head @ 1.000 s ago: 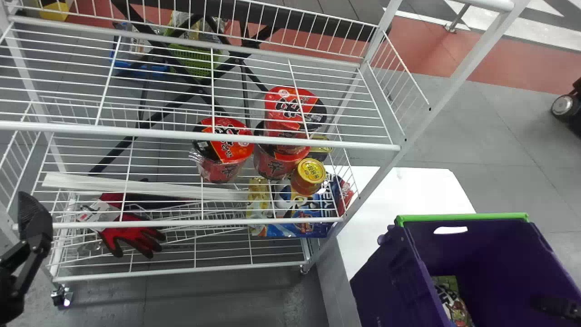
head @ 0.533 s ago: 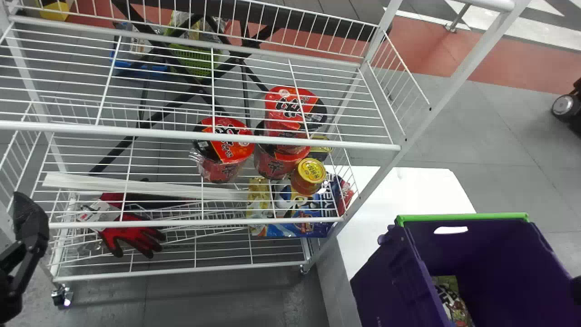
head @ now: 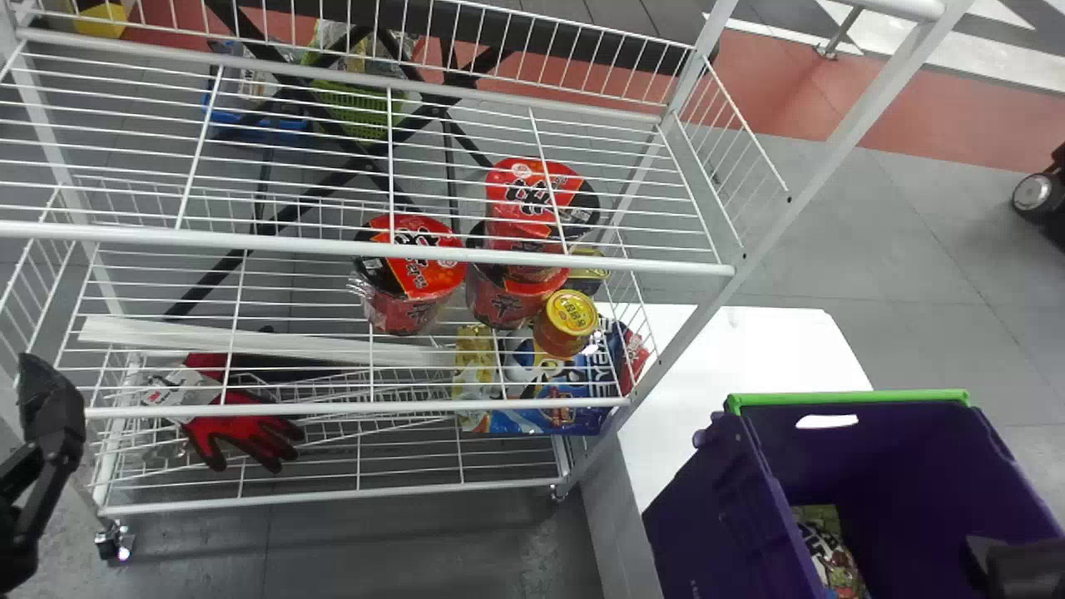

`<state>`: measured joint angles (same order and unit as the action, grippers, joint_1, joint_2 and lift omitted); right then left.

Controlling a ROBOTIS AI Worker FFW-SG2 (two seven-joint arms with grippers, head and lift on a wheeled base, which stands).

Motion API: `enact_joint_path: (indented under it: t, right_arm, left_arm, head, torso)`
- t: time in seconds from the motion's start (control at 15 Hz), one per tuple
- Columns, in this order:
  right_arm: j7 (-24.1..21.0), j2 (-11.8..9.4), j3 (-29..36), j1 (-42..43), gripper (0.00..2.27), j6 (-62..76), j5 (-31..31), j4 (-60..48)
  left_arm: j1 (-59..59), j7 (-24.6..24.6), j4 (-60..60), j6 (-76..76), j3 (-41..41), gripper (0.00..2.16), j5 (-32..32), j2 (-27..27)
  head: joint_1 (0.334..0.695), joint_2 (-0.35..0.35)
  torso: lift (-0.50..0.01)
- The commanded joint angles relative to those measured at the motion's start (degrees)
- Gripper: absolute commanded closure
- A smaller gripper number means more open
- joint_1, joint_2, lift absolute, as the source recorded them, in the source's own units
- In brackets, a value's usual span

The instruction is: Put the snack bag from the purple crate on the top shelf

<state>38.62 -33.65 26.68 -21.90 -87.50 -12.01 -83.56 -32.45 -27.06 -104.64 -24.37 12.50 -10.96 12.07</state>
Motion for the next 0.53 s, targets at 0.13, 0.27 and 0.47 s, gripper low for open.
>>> enact_joint_path:
  t: [0.13,0.27,0.47]
  right_arm:
    - [2.07,0.25,-7.34,1.94,0.13,-2.58,-7.5,4.73]
    - [2.07,0.34,-9.98,3.35,0.13,-2.58,-10.84,7.45]
    - [2.07,0.25,-14.11,6.08,0.13,-2.58,-15.5,12.99]
  left_arm:
    - [0.28,-0.18,0.92,-1.86,-0.02,0.11,-0.38,-0.12]
    - [0.28,-0.18,1.01,-1.86,-0.2,0.11,-0.38,-0.2]
    - [0.28,-0.27,1.54,-2.57,-0.2,0.11,-0.47,-0.29]
  head:
    - [0.695,-0.35]
    - [0.695,-0.35]
    - [0.695,-0.35]
  torso:
    - [-0.451]
    - [-0.451]
    - [-0.451]
